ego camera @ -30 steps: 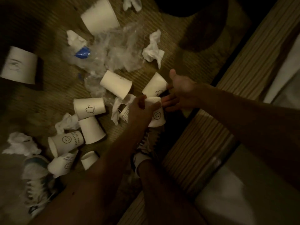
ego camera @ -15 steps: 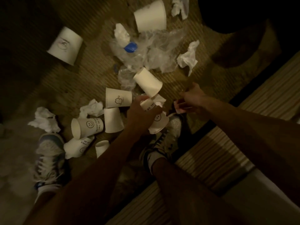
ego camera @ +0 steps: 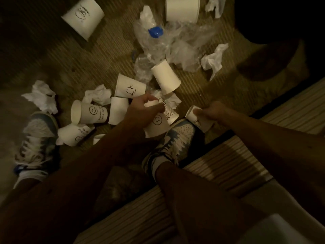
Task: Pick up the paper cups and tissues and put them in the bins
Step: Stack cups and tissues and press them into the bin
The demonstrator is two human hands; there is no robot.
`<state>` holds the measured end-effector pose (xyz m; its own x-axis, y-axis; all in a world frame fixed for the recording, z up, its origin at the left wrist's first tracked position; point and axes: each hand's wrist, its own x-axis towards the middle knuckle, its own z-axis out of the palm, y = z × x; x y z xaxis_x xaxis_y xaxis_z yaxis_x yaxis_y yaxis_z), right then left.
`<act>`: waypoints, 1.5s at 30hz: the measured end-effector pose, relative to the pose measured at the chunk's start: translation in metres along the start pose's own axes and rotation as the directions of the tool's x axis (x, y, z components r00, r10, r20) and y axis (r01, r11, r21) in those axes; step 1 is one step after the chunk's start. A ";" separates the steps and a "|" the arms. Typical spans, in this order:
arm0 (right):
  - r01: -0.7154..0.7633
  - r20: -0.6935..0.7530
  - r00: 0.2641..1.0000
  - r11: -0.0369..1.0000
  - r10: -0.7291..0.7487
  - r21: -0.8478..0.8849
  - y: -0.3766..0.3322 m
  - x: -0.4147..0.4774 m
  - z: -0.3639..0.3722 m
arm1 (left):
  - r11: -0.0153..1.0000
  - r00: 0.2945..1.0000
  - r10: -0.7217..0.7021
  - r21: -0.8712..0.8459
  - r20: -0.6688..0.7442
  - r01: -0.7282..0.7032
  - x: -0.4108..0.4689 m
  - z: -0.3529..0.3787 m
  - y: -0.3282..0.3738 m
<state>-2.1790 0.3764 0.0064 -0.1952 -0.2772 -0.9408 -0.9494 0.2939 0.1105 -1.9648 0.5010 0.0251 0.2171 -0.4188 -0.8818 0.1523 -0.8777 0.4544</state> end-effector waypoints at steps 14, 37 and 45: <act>0.250 0.371 0.890 0.965 -0.263 0.085 -0.029 -0.051 -0.029 | 0.908 0.958 -0.004 0.403 0.287 -0.117 -0.010 -0.035 0.036; 0.322 -0.208 0.906 0.919 -0.368 -0.227 -0.125 -0.032 0.030 | 0.986 0.992 0.032 0.159 0.122 -0.051 0.011 -0.108 0.061; 0.315 -0.218 0.911 0.932 -0.349 -0.177 -0.144 -0.032 0.033 | 0.993 0.994 0.088 0.072 0.071 -0.094 0.001 -0.116 0.062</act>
<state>-2.0276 0.3735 0.0099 0.1003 -0.5546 -0.8260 -0.9903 0.0251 -0.1370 -1.8436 0.4729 0.0670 0.1605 -0.5103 -0.8449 0.0616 -0.8491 0.5246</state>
